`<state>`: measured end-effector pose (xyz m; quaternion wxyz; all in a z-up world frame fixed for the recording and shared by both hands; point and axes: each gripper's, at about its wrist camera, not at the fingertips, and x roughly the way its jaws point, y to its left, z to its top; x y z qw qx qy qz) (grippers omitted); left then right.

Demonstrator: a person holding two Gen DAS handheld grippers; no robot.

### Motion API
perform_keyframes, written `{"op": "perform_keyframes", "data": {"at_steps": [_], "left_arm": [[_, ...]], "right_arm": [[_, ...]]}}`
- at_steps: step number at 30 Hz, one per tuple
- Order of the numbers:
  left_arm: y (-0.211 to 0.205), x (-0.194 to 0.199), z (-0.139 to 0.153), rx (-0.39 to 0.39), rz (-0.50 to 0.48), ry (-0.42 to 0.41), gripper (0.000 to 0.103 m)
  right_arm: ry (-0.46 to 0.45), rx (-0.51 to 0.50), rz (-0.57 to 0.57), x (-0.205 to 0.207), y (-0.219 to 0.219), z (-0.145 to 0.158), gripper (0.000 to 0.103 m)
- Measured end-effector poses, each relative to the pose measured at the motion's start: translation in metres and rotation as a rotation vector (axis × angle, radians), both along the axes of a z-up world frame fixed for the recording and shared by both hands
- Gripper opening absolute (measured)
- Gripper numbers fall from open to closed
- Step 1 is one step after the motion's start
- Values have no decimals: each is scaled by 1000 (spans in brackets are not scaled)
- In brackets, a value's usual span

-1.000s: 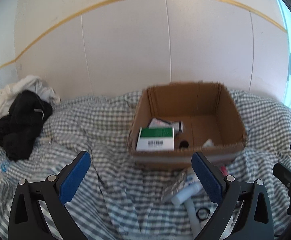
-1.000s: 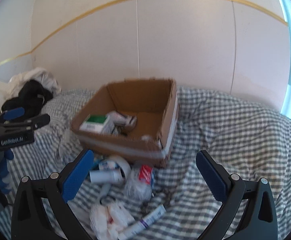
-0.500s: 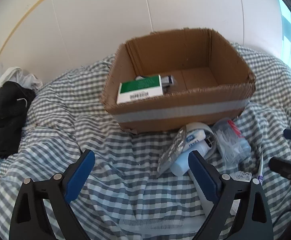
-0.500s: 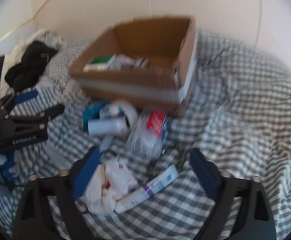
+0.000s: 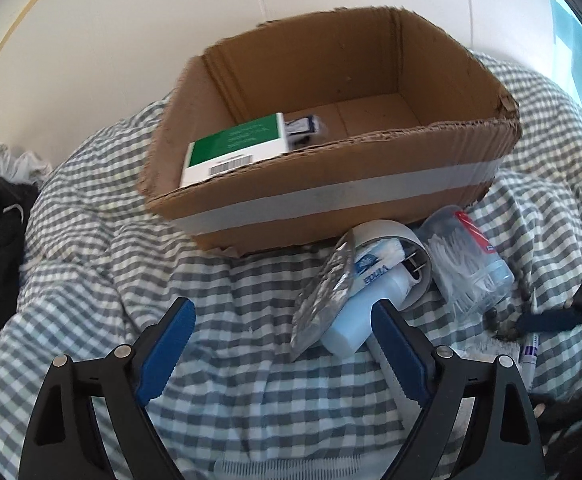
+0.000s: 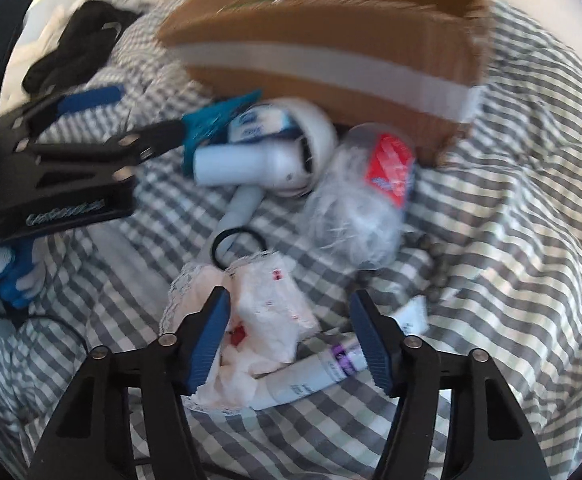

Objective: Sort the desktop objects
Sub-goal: 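Grasp blue blister pack with left tool while right tool grasps white lace cloth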

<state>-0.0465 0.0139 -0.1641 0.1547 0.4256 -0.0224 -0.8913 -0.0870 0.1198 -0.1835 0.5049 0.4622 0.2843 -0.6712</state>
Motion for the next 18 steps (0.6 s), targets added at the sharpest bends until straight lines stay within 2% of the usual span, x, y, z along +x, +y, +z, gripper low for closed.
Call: {"op": "perform_keyframes", "data": {"at_steps": [1, 2, 4, 5, 6, 7, 8, 9, 13, 18], "left_arm": [[1, -4, -1, -7, -4, -2, 92], [1, -8, -3, -16, -6, -7, 89], [0, -15, -10, -15, -1, -37, 76], [-2, -18, -14, -7, 4, -54, 59], [-4, -20, -18, 7, 5, -71, 37], [-6, -22, -22, 26, 2, -91, 27], [-8, -24, -26, 41, 1, -105, 14], [-10, -25, -29, 55, 2, -115, 10], [-10, -17, -23, 56, 5, -90, 9], [-5, -3, -7, 40, -3, -52, 8]], "right_arm": [[5, 16, 14, 3, -3, -4, 48], [15, 41, 29, 7, -6, -9, 43], [20, 57, 43, 10, -8, -13, 29], [12, 58, 48, 11, -9, -15, 22], [6, 57, 49, 11, -8, -16, 18], [1, 55, 48, 11, -8, -16, 15], [-5, 50, 48, 11, -6, -16, 13], [-6, 46, 50, 11, -6, -16, 11], [11, 16, 34, 12, -1, -11, 7], [-59, -102, -58, -7, 19, 3, 7]]}}
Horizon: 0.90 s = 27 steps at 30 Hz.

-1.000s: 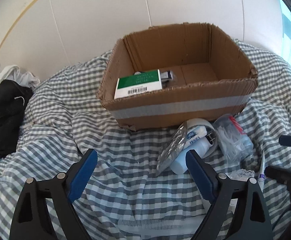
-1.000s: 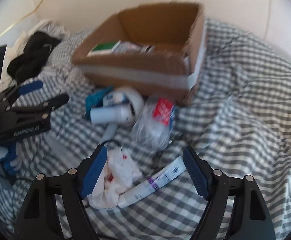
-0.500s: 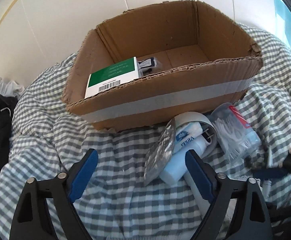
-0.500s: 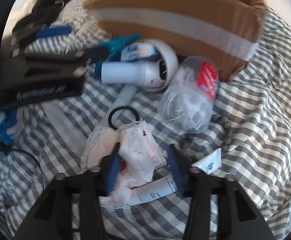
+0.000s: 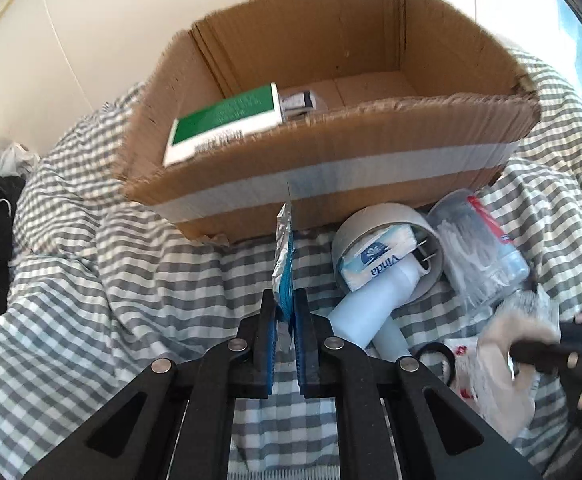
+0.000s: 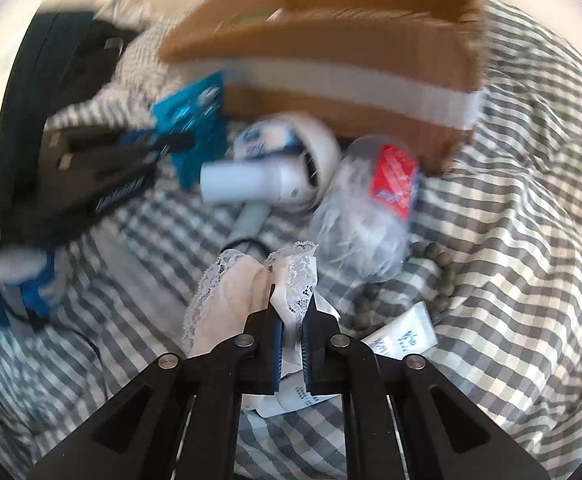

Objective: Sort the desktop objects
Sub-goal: 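Grasp blue blister pack with left tool while right tool grasps white lace cloth, then carry blister pack and lace cloth over the cardboard box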

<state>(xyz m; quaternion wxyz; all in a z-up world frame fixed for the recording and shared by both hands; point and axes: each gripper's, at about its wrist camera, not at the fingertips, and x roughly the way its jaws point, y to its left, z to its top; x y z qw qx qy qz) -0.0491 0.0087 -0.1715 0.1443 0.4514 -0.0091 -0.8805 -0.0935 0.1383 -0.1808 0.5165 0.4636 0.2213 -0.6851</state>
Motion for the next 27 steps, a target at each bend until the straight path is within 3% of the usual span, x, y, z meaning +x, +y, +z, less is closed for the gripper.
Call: {"op": "perform_keyframes", "data": {"at_steps": [8, 14, 20, 27], "left_arm": [[-1, 29, 33, 10, 11, 66, 8], [0, 51, 73, -12, 1, 164, 8], [3, 64, 107, -11, -8, 251, 8], [3, 64, 140, -9, -14, 335, 8]], "right_arm": [[35, -116, -36, -2, 10, 27, 7], [73, -236, -94, -1, 19, 52, 7], [129, -257, -143, 1, 20, 63, 7], [219, -387, -150, 14, 26, 113, 7]]}}
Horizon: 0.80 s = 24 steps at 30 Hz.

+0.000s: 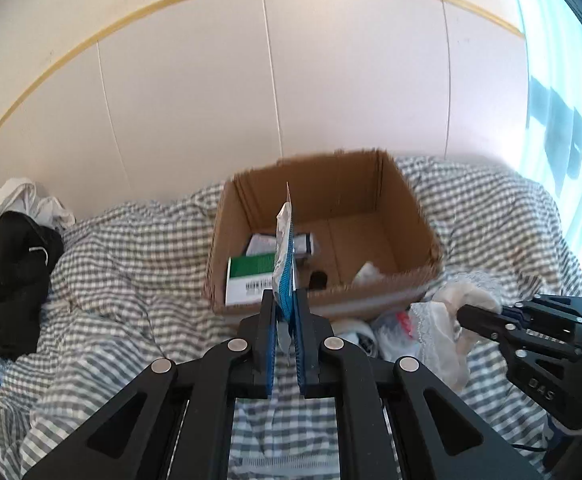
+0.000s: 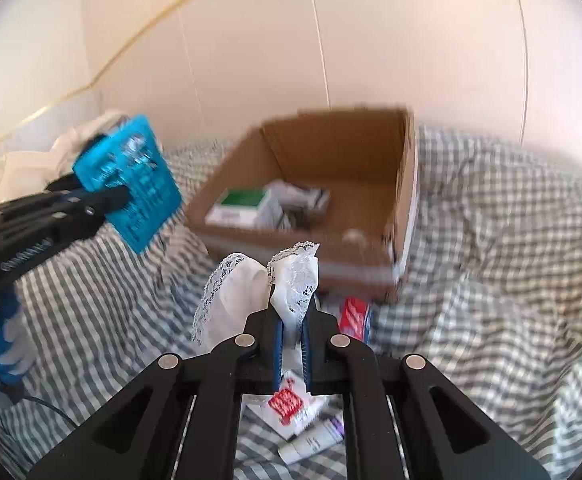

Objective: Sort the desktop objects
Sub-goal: 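Carry blister pack and lace cloth over the cardboard box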

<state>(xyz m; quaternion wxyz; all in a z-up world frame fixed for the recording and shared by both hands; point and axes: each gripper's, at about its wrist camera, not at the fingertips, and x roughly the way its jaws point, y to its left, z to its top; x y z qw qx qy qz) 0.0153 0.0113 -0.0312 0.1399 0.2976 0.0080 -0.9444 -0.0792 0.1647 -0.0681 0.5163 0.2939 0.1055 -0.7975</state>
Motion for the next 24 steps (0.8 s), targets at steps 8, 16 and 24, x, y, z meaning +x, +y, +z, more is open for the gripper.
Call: {"op": "perform_keyframes", "data": {"at_steps": [8, 16, 24], "left_arm": [[-6, -13, 33, 8, -9, 80, 8], [-12, -35, 56, 20, -32, 140, 8], [-31, -63, 66, 8, -10, 171, 8]], "right_arm": [[91, -117, -32, 0, 3, 64, 7], [196, -196, -42, -15, -26, 132, 7], [184, -244, -54, -38, -46, 151, 7]]}}
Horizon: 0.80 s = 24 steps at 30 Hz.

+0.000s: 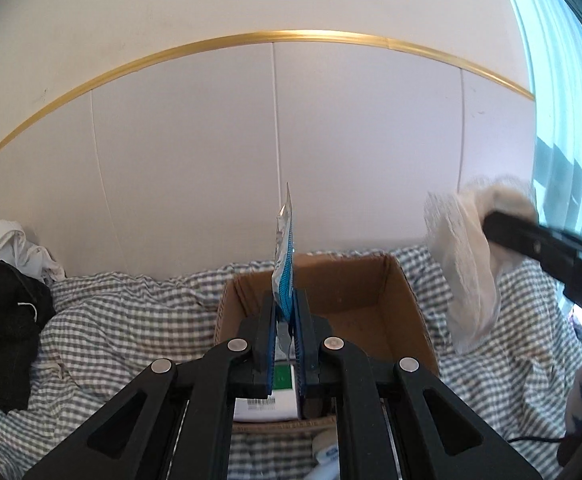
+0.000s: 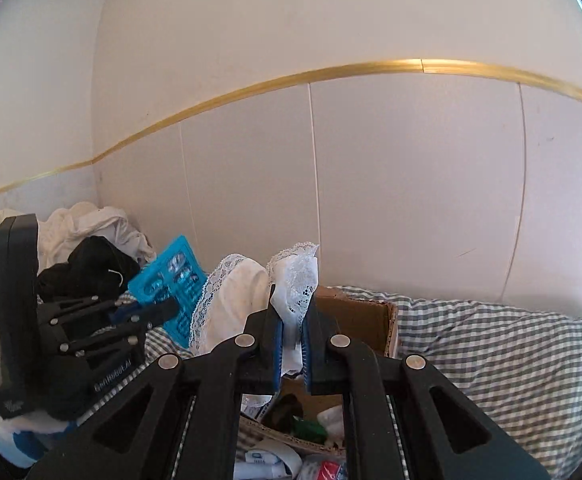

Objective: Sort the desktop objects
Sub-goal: 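Carry blister pack and lace cloth over the cardboard box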

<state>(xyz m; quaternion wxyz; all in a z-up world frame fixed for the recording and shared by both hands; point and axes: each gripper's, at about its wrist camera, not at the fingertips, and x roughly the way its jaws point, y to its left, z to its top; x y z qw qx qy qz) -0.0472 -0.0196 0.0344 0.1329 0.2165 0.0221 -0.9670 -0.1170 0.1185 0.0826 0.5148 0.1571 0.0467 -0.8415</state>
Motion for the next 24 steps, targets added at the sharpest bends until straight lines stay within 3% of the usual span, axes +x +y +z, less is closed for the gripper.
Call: {"op": "perform_keyframes", "data": {"at_steps": [10, 24], "left_arm": [[-7, -57, -34, 20, -5, -53, 8], [-7, -142, -100, 29, -83, -189, 8]], "right_arm": [[-38, 44, -27, -46, -34, -31, 7], [-132, 240, -60, -108, -88, -117, 7]]}}
